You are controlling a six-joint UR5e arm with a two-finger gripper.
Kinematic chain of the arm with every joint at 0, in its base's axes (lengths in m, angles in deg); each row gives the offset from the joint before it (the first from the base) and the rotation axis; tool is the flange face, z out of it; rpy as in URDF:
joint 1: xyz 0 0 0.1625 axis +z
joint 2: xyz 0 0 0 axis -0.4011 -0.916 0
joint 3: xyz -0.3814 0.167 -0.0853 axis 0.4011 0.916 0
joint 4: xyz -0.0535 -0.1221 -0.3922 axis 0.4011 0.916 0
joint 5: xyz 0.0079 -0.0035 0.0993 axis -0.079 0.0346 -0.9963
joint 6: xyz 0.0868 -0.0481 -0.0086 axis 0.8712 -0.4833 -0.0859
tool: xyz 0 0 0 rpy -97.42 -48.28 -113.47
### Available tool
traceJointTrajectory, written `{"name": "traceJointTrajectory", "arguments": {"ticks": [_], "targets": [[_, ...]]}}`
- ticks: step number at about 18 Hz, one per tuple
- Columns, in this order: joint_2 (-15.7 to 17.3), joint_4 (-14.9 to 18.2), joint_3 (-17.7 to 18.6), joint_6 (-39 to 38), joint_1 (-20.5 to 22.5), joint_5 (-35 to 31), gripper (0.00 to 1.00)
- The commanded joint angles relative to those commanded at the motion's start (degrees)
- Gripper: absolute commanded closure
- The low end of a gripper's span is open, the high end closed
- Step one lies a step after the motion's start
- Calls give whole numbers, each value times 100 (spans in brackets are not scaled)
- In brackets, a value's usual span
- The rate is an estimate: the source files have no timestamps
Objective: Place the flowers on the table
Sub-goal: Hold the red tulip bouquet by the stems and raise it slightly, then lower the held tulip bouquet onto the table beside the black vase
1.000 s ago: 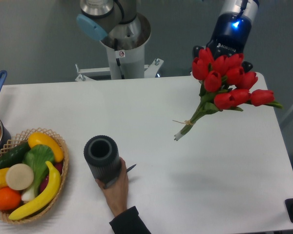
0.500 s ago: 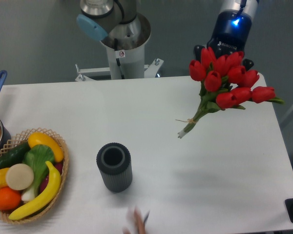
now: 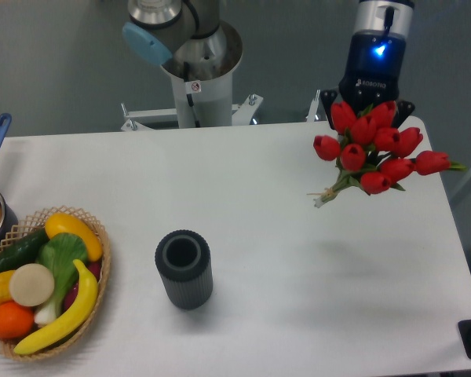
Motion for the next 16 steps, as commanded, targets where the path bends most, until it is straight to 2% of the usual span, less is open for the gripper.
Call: {"name": "traceJointTrajectory", "arguments": {"ticks": [4, 8, 9, 10, 11, 16], "targets": [[9, 18, 158, 0, -114, -527, 67], [-123, 18, 220, 9, -334, -1230, 67], [-193, 18, 220, 35, -430, -1441, 67], [-411, 113, 211, 366, -710, -2060, 67], [-518, 132, 211, 387, -799, -2275, 67], [-1019, 123, 150, 404, -1055, -2698, 67]]}}
